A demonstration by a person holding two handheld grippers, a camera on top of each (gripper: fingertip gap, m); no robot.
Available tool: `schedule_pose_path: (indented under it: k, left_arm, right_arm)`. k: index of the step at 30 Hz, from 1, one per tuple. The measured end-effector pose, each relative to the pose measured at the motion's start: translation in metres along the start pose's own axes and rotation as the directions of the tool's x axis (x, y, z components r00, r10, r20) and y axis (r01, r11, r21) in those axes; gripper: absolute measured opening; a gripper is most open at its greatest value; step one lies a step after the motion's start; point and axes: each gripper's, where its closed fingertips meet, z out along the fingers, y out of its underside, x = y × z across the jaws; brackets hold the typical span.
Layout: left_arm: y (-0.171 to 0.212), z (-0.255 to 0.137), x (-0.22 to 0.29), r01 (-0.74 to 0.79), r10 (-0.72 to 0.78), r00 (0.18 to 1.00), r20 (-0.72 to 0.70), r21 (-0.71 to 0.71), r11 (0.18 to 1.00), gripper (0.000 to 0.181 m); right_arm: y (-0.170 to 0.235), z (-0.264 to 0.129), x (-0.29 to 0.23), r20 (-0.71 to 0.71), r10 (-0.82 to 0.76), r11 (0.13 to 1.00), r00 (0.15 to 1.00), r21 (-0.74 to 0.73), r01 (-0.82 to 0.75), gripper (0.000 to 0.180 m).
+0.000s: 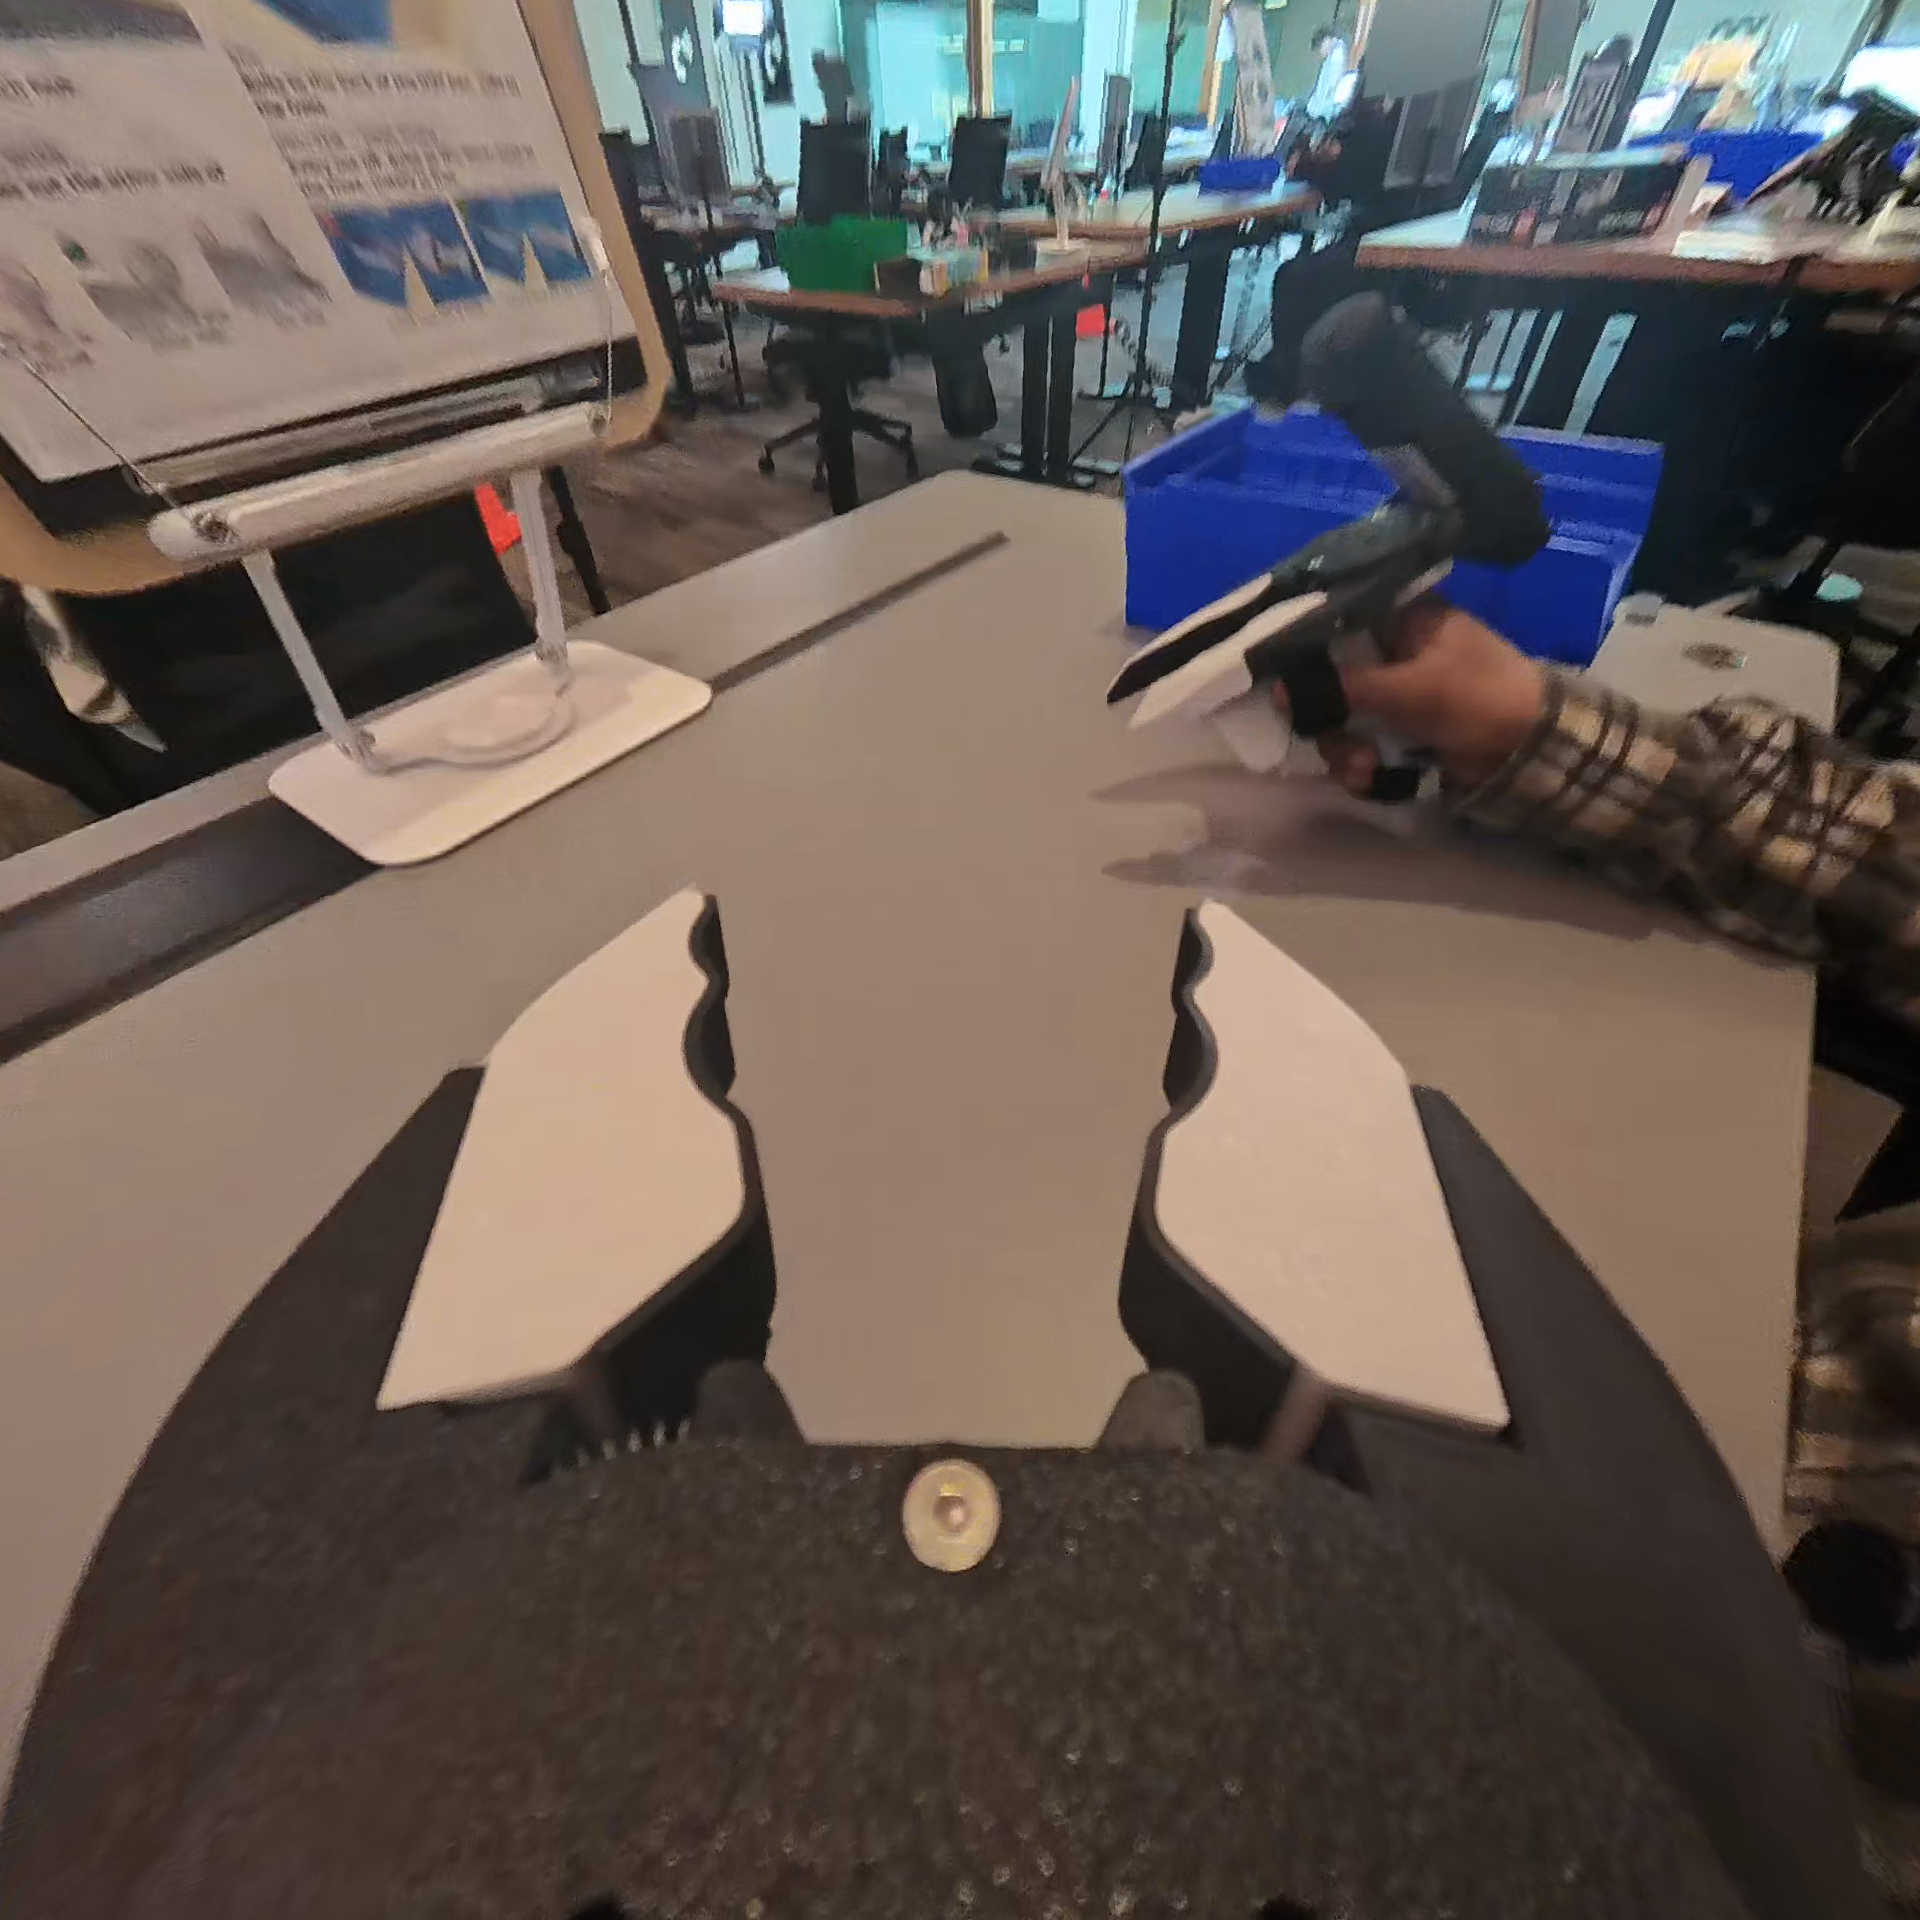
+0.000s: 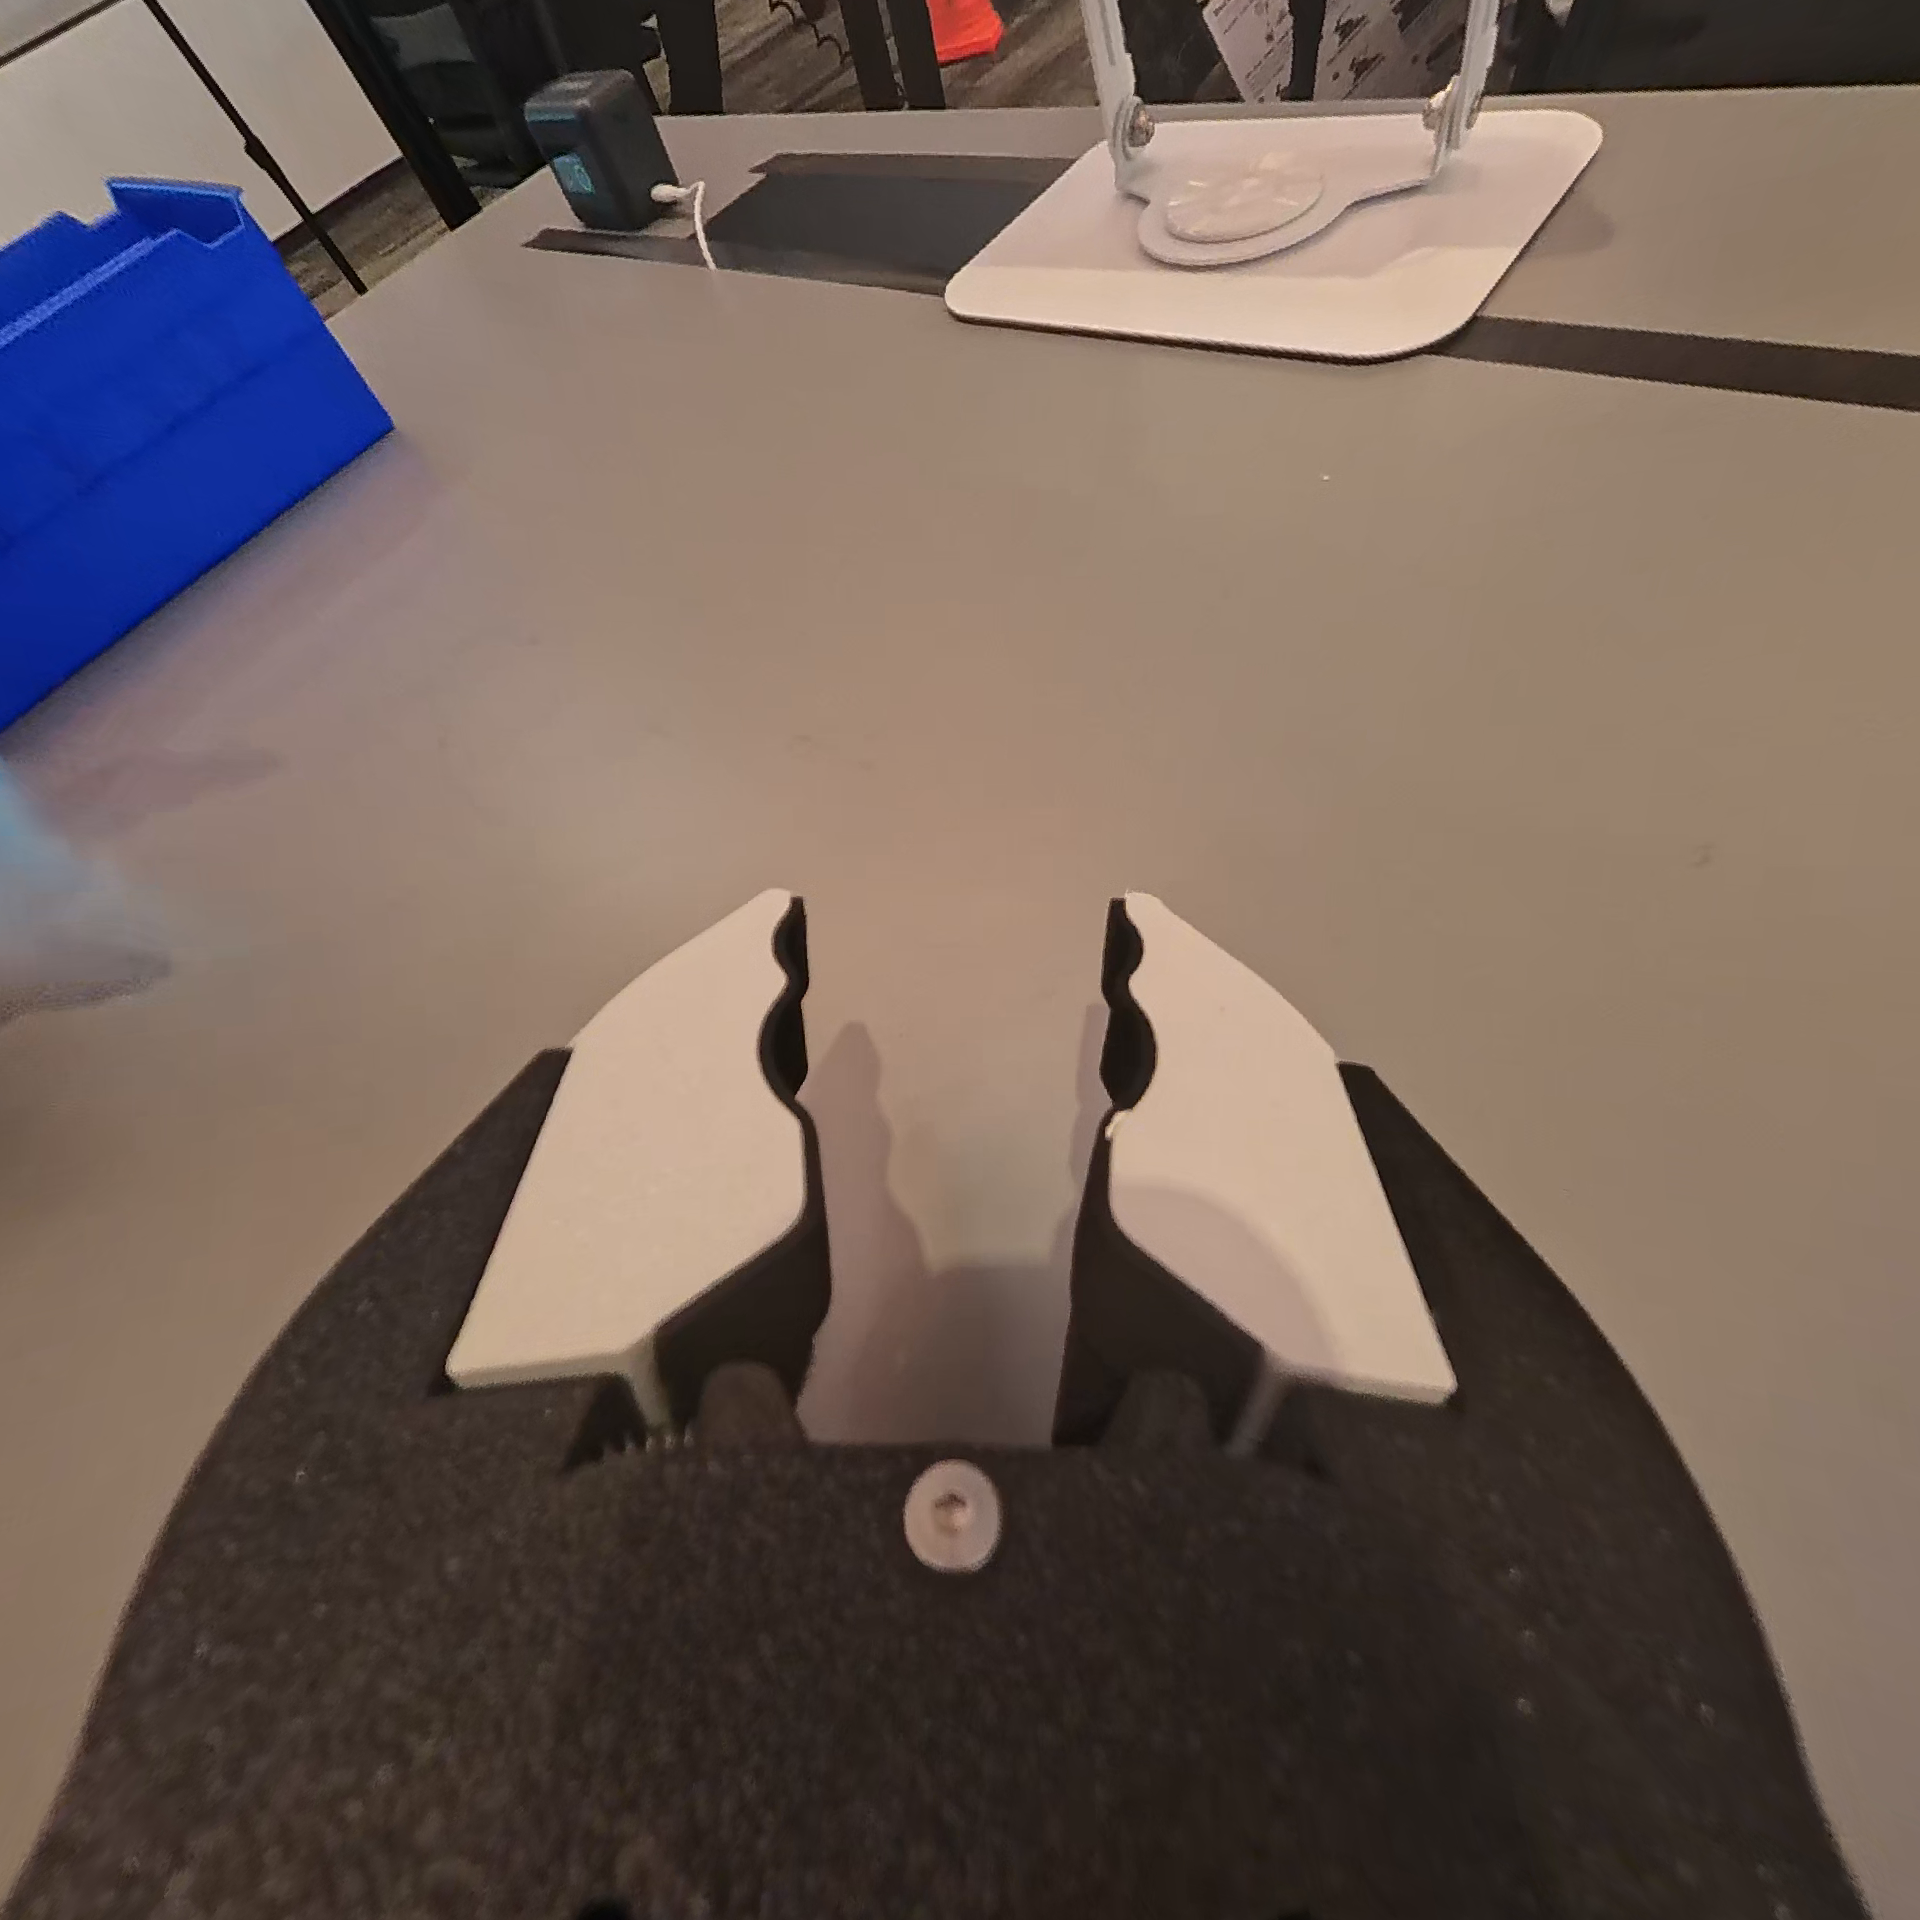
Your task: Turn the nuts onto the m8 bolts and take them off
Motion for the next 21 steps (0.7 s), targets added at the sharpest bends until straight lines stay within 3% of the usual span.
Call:
schedule_pose_path:
  k: [3, 10, 15, 21]
  left_arm:
    - [0.001, -0.032, -0.022, -0.025, 0.028, 0.995, 0.1, -0.037, 0.999, 0.081]
    - [0.008, -0.171, -0.136, 0.089, 0.018, 0.926, 0.377, -0.263, 0.961, 0.077]
    - [0.077, -0.238, -0.194, 0.268, 0.023, 0.89, 0.455, -0.564, 0.781, 0.072]
    - [0.145, -0.258, -0.222, 0.442, -0.055, 0.864, 0.5, -0.702, 0.559, 0.056]
  right_arm:
    - [0.001, 0.001, -0.001, 0.005, 0.003, 1.0, 1.0, -0.006, -0.003, 0.054]
    - [0.004, 0.004, -0.008, 0.024, -0.01, 1.0, 1.0, -0.022, 0.01, 0.054]
    - [0.007, 0.007, -0.01, 0.028, -0.017, 0.999, 0.999, -0.038, 0.018, 0.054]
    - [0.012, 0.01, -0.004, 0.019, -0.004, 0.998, 1.0, -0.055, 0.005, 0.054]
